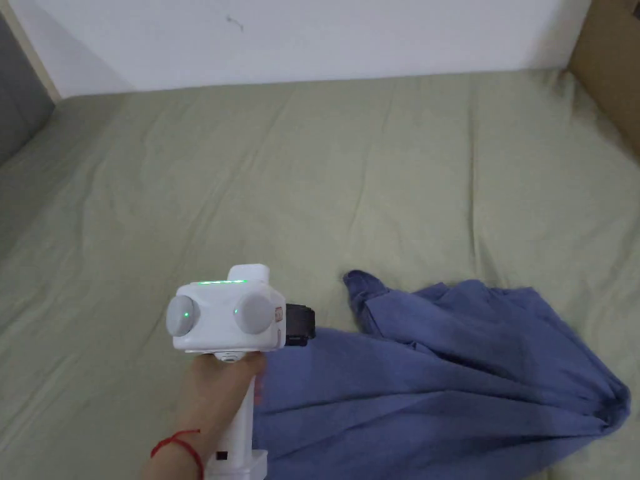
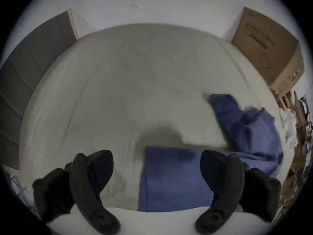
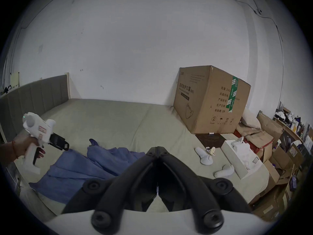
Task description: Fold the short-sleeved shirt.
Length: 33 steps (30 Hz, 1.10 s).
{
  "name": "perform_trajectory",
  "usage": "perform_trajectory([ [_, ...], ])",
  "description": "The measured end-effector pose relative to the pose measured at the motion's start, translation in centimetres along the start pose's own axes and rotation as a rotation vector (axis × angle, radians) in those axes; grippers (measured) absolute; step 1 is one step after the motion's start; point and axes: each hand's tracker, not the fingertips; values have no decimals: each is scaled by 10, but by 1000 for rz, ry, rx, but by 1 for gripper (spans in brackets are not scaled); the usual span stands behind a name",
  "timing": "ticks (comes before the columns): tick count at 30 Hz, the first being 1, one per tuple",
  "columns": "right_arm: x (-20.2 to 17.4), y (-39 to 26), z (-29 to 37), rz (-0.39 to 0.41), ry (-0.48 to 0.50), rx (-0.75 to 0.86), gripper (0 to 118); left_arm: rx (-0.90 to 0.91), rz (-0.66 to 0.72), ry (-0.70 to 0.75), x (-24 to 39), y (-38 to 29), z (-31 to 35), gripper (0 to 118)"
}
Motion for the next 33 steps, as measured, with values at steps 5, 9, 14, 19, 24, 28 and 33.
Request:
perform_trajectory([
  [5,-3,-3,-15,25,2,-32,0,16,-15,16,5,-18,-12,95],
  [9,-7,-8,-26,33,18,-56,0,73,-91,14,13,-32,11,2],
  [14,-13,-5,-44,22,86,-89,0,63,47,-110,2,-39,31,2],
  [19,-29,26,-85,71,245,-116,0,137,68,-120,-6,-46,61,2],
  [24,-73,54,-198,56,530,-382,90,164,99,-156,-8,-54,85,2],
  [28,-117,20,-295,71,520,-589,116,157,79,-134,-4,-57,82,2],
  [33,-155,-3,-357,297,475,-834,116,147,89,-139,-3,-56,76,2],
])
